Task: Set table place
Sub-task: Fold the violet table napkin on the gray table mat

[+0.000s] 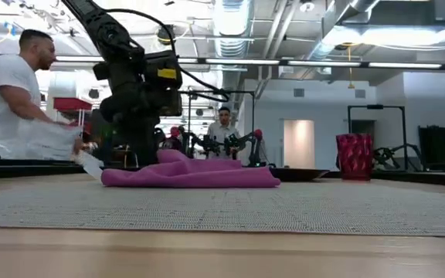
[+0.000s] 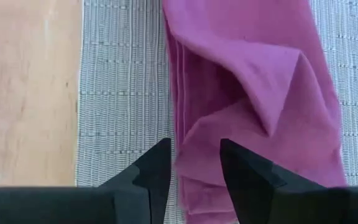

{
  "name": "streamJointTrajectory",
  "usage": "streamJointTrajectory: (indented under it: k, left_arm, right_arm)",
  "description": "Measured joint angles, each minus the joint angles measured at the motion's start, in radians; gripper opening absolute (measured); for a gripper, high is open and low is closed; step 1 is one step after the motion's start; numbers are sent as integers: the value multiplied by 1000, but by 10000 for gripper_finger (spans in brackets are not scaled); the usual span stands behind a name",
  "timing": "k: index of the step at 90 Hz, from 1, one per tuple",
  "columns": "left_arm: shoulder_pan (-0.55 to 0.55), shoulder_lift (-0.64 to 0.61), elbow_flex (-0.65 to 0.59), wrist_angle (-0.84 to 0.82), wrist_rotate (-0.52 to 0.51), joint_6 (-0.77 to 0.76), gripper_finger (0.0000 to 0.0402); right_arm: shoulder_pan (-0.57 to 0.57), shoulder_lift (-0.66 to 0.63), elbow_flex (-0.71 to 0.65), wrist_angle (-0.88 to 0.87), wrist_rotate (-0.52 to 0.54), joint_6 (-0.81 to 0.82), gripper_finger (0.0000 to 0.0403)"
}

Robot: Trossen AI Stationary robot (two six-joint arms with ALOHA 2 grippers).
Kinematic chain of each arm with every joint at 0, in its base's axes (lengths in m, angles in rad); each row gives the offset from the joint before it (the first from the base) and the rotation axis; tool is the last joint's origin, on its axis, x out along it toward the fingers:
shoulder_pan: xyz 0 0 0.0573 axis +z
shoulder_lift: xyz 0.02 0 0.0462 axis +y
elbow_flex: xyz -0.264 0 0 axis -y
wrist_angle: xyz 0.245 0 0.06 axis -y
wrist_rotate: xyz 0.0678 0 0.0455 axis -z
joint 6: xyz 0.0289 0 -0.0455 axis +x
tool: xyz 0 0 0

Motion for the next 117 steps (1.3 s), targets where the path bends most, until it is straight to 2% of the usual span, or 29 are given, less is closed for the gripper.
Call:
streamJointTrajectory:
  k: [35,46,70,90,105,117]
  left_arm:
    - [0,0,-42,7,40,-4,5]
    - [-1,0,-20,-35,-1,-46,1]
    - [3,0,99,-165,-11,-149,0]
    - [-38,0,112,-241,33,-299,0]
    - [-80,0,113,-294,41,-318,0]
    - [-89,0,113,-333,-47,-444,0]
  right_arm:
    - [1,0,0,8,-1,-19,134]
    - [1,0,0,7,-1,-25,134]
    - [1,0,0,-2,-2,-44,134]
    - [1,0,0,-3,-4,-43,134]
    - [2,0,0,-3,-7,-17,134]
    - [2,0,0,-5,-7,-16,134]
